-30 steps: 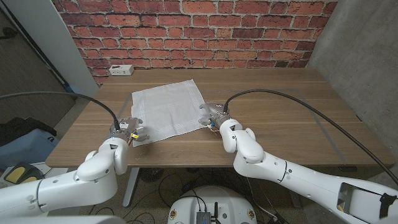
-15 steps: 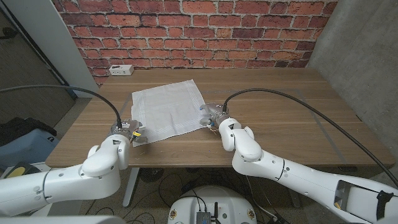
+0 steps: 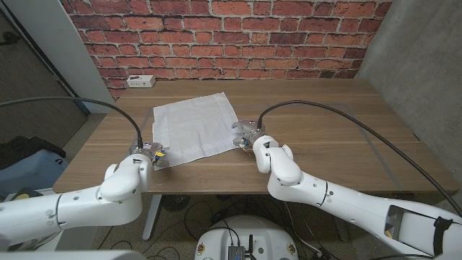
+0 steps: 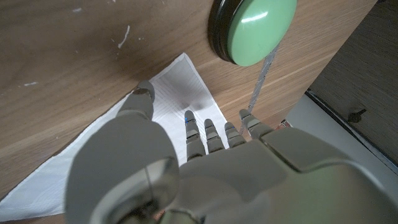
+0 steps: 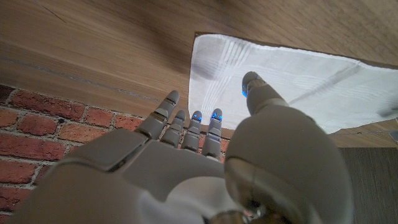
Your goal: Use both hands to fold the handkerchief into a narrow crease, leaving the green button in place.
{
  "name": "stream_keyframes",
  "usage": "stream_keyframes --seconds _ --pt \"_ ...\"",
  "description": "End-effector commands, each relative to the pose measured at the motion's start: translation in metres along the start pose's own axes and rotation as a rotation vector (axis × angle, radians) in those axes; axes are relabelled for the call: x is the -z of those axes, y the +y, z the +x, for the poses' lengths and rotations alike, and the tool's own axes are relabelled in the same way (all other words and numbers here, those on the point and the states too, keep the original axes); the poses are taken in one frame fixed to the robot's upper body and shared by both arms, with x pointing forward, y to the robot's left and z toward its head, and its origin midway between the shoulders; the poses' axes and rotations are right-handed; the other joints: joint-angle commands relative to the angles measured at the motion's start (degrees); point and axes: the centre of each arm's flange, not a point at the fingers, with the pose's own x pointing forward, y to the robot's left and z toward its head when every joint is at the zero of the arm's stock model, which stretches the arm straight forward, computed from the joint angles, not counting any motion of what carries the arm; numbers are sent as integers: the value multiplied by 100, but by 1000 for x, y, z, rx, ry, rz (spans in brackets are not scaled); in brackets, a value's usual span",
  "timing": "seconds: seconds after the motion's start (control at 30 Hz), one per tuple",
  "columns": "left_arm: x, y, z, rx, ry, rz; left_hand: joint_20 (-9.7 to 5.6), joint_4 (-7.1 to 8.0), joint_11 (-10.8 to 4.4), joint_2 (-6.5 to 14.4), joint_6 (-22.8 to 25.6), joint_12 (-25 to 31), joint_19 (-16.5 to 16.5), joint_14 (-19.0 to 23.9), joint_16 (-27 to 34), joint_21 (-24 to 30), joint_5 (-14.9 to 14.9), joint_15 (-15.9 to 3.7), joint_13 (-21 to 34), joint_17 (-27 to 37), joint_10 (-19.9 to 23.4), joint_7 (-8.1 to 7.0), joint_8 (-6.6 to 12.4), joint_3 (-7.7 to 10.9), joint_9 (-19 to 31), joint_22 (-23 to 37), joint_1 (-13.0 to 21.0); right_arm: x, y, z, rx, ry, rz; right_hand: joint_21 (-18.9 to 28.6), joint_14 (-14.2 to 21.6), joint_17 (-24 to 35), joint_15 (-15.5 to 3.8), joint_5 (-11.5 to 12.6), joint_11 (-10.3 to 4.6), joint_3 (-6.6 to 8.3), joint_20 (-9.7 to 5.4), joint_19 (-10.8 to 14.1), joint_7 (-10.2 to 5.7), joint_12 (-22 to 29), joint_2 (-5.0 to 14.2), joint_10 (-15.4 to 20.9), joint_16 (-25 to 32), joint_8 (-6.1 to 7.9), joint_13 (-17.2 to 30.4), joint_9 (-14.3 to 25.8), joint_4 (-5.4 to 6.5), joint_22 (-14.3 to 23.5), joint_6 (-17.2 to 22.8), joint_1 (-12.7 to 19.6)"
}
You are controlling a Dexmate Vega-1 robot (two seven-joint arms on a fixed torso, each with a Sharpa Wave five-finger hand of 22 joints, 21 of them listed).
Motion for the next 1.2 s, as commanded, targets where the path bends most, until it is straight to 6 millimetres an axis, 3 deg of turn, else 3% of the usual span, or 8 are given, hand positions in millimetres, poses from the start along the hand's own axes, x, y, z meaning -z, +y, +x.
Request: stream_keyframes --seconds 0.03,0.23,0.37,0.4,0.57,0.8,0.93,1.2 --pt "-7 -1 13 90 -29 10 38 9 -13 63 70 -5 -1 -106 8 -11 -29 10 9 12 -27 -17 -5 82 17 10 133 -1 -2 5 -15 11 -12 -14 -57 5 -227 24 -22 21 -122 -12 -62 -16 20 -39 -2 -22 14 26 19 0 14 129" --pt "-9 -1 21 132 -24 4 73 26 45 245 112 -14 -7 -168 14 -14 -57 79 9 11 -87 60 -21 175 21 13 294 0 -1 7 -39 24 -20 -17 -101 7 -251 36 -88 36 -137 -33 -150 -26 61 -106 -3 -26 15 28 25 1 40 287" --pt "-9 -2 26 152 -26 -11 81 26 85 518 238 -6 -12 -216 22 -12 -123 94 9 10 -115 267 -13 320 24 18 492 0 0 12 -72 49 -38 -28 -240 11 -246 37 -150 29 -136 -90 -277 -31 99 -205 -25 -87 17 31 40 2 -88 473" --pt "-9 -3 27 153 -27 -13 78 14 86 582 301 -4 -6 -234 22 -8 -134 92 9 8 -123 331 -4 366 24 19 558 0 0 13 -79 56 -42 -28 -286 12 -257 37 -190 30 -144 -109 -314 -72 127 -387 -18 -99 16 33 40 1 -126 587" --pt "-10 -4 31 151 -31 -13 61 -1 103 616 485 23 20 -227 31 2 -161 83 7 4 -75 429 32 410 21 17 642 1 3 18 -112 84 -58 -37 -404 12 -230 22 -239 22 -134 -170 -479 -74 165 -535 -28 -105 18 36 46 1 -179 747" --pt "-13 -1 31 84 -44 -16 -50 30 31 581 1555 151 298 53 82 81 -257 -84 -6 -7 321 147 215 391 23 16 759 4 4 23 -156 106 -59 -28 -442 10 -240 -6 -277 -28 -117 -196 -561 -29 168 -552 -3 26 16 40 62 1 194 889" --pt "-15 0 32 50 -46 -6 -101 48 26 609 2296 205 474 257 85 118 -253 -177 -13 -14 583 54 342 363 35 17 809 6 6 24 -167 116 -57 -13 -423 7 -259 -35 -399 -87 -105 -185 -613 10 169 -506 25 100 13 45 78 1 508 995" --pt "-18 1 32 21 -27 22 -200 7 -40 577 3545 258 733 633 79 144 -247 -377 -25 -18 1040 194 582 321 78 12 1019 11 9 30 -176 124 -64 3 -367 7 -289 -51 -450 -131 -83 -150 -617 55 179 -389 51 133 9 48 86 2 716 1090"
